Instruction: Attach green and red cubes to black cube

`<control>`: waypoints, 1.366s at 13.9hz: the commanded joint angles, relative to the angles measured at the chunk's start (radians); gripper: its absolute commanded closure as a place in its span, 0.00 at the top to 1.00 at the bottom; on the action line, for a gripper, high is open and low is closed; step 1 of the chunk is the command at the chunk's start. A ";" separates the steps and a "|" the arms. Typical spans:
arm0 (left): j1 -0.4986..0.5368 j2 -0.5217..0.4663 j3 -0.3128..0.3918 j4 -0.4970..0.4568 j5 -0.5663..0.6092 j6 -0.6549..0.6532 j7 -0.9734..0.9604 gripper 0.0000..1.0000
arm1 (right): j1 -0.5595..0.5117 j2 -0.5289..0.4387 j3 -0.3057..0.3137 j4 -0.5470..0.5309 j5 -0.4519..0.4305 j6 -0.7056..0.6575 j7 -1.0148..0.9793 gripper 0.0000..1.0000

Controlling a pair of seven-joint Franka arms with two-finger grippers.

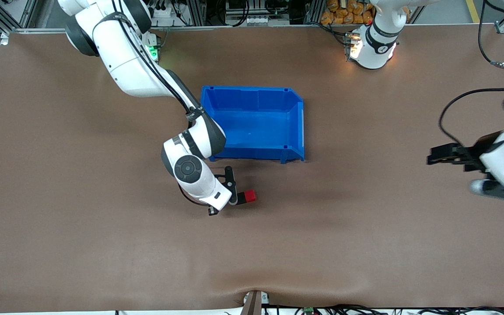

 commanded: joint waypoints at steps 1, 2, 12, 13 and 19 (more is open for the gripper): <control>0.091 -0.075 -0.003 -0.044 -0.006 -0.042 -0.080 1.00 | 0.019 0.036 -0.009 0.048 -0.013 -0.011 0.000 0.00; 0.120 -0.088 -0.003 -0.043 -0.001 -0.042 -0.071 1.00 | 0.021 0.041 -0.009 0.057 -0.013 -0.009 0.000 0.00; 0.314 -0.126 -0.014 -0.046 0.034 -0.092 0.055 1.00 | 0.052 0.102 -0.012 0.135 -0.013 0.006 0.078 0.00; 0.314 -0.129 -0.014 -0.046 0.034 -0.123 0.049 1.00 | 0.056 0.102 -0.012 0.135 -0.013 0.008 0.078 0.00; 0.328 -0.174 -0.015 -0.047 0.020 -0.218 0.050 1.00 | 0.056 0.099 -0.013 0.128 -0.022 0.008 0.078 1.00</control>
